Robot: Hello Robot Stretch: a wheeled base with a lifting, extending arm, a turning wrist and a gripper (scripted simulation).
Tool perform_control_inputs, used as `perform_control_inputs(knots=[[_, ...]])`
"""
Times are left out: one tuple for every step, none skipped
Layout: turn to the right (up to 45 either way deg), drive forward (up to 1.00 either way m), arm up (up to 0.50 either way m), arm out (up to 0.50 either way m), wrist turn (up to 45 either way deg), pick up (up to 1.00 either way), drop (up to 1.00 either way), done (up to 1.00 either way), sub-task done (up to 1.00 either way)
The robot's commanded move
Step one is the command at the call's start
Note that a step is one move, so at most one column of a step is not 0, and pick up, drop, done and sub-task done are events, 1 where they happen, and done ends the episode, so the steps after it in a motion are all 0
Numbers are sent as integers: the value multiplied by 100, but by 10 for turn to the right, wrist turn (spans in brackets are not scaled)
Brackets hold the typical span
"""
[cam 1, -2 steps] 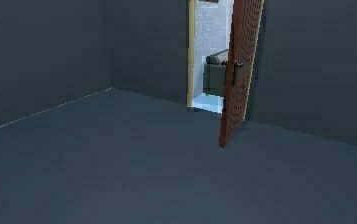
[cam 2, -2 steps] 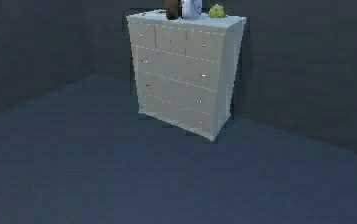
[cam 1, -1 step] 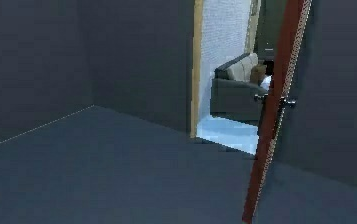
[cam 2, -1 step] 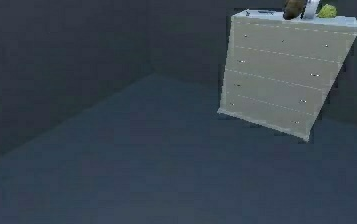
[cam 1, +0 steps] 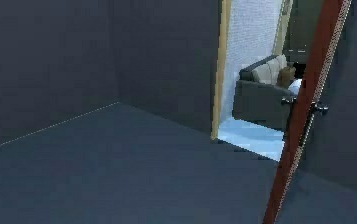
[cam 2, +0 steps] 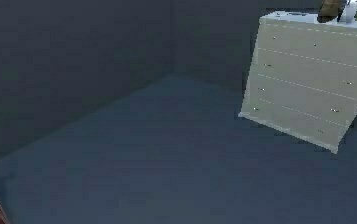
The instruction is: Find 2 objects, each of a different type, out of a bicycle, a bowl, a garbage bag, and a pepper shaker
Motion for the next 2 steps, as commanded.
perform_control_inputs(knots=[[0,75,0,0,0,0,0,0,0],[150,0,0,0,0,0,0,0,0]])
